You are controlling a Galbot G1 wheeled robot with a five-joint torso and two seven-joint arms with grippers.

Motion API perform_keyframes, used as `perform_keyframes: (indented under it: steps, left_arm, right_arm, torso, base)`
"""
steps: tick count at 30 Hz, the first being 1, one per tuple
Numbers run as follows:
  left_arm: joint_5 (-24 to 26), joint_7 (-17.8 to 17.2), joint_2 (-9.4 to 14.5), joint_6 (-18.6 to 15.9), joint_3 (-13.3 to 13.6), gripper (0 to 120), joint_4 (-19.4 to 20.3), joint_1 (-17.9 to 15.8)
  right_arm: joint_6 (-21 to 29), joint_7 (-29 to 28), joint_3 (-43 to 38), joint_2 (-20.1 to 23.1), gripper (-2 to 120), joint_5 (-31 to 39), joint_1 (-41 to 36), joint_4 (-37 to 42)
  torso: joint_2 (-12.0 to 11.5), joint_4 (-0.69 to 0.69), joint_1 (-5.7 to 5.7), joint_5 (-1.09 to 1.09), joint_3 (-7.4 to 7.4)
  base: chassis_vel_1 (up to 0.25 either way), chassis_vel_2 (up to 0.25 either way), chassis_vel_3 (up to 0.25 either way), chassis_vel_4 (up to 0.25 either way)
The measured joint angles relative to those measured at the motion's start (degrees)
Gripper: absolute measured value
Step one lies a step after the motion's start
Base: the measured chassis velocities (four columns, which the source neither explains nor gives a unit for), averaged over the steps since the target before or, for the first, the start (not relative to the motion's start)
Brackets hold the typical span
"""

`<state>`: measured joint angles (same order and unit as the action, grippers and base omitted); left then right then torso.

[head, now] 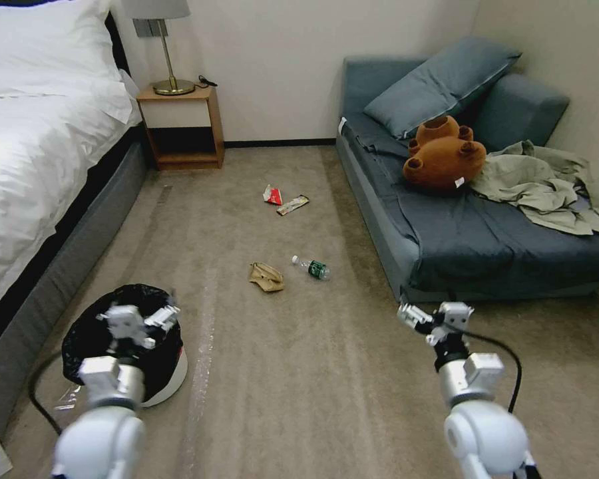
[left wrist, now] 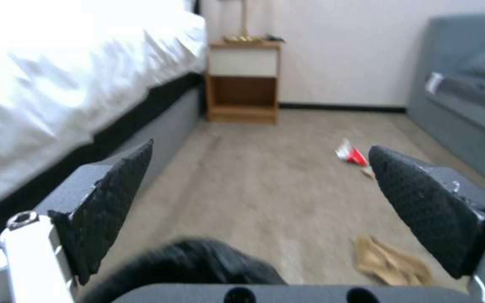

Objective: Pick up the trash bin, then pick up the garbage on the floor and place it into the trash bin.

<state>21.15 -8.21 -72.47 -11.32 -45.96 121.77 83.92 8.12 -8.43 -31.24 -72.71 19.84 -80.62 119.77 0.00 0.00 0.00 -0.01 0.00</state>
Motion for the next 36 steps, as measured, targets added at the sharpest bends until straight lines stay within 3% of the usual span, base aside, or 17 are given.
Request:
perform_keyframes:
  steps: [2,3,5,9,11,15,17,18,20,26,27,28,29,30,34,35,36]
  left_arm:
    - [3.41,-1.35,2.19,-1.84,-2.33,100,1.16,-0.81]
    - [3.41,-1.35,2.19,-1.84,-2.33,100,1.16,-0.81]
    - [8.28,-3.28,5.3,-4.45,-5.7,100,2.84,-1.95]
    - [11.55,-4.54,7.37,-6.21,-7.91,100,3.94,-2.7]
    - [17.0,-6.66,10.85,-9.17,-11.64,100,5.8,-3.96]
    - [20.92,-8.22,13.36,-11.24,-14.33,100,7.16,-4.86]
    - [25.67,-10.05,16.4,-13.81,-17.59,100,8.81,-5.98]
    - [25.67,-10.05,16.4,-13.81,-17.59,100,8.81,-5.98]
    - [29.76,-11.65,19.04,-16.01,-20.42,100,10.18,-6.94]
    - [32.2,-12.31,20.78,-17.38,-21.74,100,10.18,-6.95]
    - [33.55,-12.26,22.27,-18.14,-22.05,100,8.17,-5.69]
    - [33.55,-12.26,22.27,-18.14,-22.05,100,8.17,-5.69]
    - [35.35,-12.34,24.25,-19.8,-22.29,100,4.61,-3.65]
    - [35.9,-12.18,24.84,-20.16,-22.3,100,3.62,-3.04]
    - [35.24,-11.67,24.88,-20.11,-21.54,100,-0.23,-2.35]
    - [34.91,-11.59,24.89,-20.09,-21.11,100,-2.07,-2.33]
    - [34.89,-11.63,25.12,-20.18,-20.87,100,-3.29,-2.33]
  right_arm:
    - [1.41,-1.47,0.08,2.3,100,3.42,1.44,0.93]
    - [1.41,-1.47,0.08,2.3,100,3.42,1.44,0.93]
    - [3.38,-3.53,0.16,5.47,100,8.19,3.39,2.17]
    - [4.83,-5.0,0.22,7.79,100,11.63,4.81,3.07]
    - [7.09,-7.35,0.32,11.46,100,17.12,7.1,4.53]
    - [8.65,-8.94,0.36,13.95,100,20.88,8.66,5.54]
    - [10.6,-11.0,0.43,17.18,100,25.63,10.63,6.79]
    - [10.6,-11.0,0.43,17.18,100,25.63,10.63,6.79]
    - [12.05,-12.52,0.46,19.59,100,29.24,12.18,7.78]
    - [12.54,-12.92,0.62,20.92,100,29.16,11.8,7.98]
    - [12.71,-12.93,0.92,22.6,100,26.76,10.08,7.94]
    - [12.71,-12.93,0.92,22.6,100,26.76,10.08,7.94]
    - [12.84,-12.96,1.25,23.61,100,24.97,8.72,7.67]
    - [12.8,-12.95,1.58,23.78,100,23.81,8.36,7.46]
    - [12.6,-12.81,2.32,23.81,100,21.68,7.91,6.65]
    - [12.19,-12.61,2.56,23.78,100,20.61,7.95,6.34]
    - [11.85,-12.39,2.8,23.69,100,19.87,7.99,5.96]
  torso:
    - [0.0,0.0,0.0,0.0,0.0]
    - [0.0,0.0,0.0,0.0,0.0]
    - [0.0,0.0,0.0,0.01,0.0]
    - [0.0,0.0,0.0,0.0,0.0]
    - [0.0,0.0,0.0,0.0,0.0]
    - [0.0,0.0,0.0,0.01,0.0]
    - [0.0,0.0,0.0,0.0,0.0]
    - [0.0,0.0,0.0,0.0,0.0]
    - [0.0,0.01,0.0,0.0,0.0]
    - [0.0,0.0,0.0,-0.01,0.0]
    - [0.01,0.0,0.0,0.02,0.0]
    - [0.01,0.0,0.0,0.02,0.0]
    - [0.0,-0.04,0.0,0.02,0.01]
    - [-0.01,0.0,0.0,-0.09,0.0]
    - [-0.01,0.0,0.0,0.08,0.01]
    - [-0.01,0.0,0.0,-0.09,0.0]
    - [0.0,0.01,0.0,-0.09,0.0]
  base:
    - [0.0,0.0,0.0,0.0]
    - [0.0,0.0,0.0,0.0]
    - [0.0,0.0,0.0,0.0]
    - [0.0,0.0,0.0,0.0]
    - [0.0,0.0,0.0,0.0]
    - [0.0,0.0,0.0,0.0]
    - [0.0,0.0,0.0,0.0]
    - [0.0,0.0,0.0,0.0]
    - [0.0,0.0,0.0,0.0]
    - [0.0,0.0,0.0,0.0]
    - [0.0,0.0,0.0,0.0]
    - [0.0,0.0,0.0,0.0]
    - [0.0,0.0,0.0,0.0]
    - [0.0,0.0,0.0,0.0]
    - [0.0,0.0,0.0,0.0]
    - [0.0,0.0,0.0,0.0]
    - [0.0,0.0,0.0,0.0]
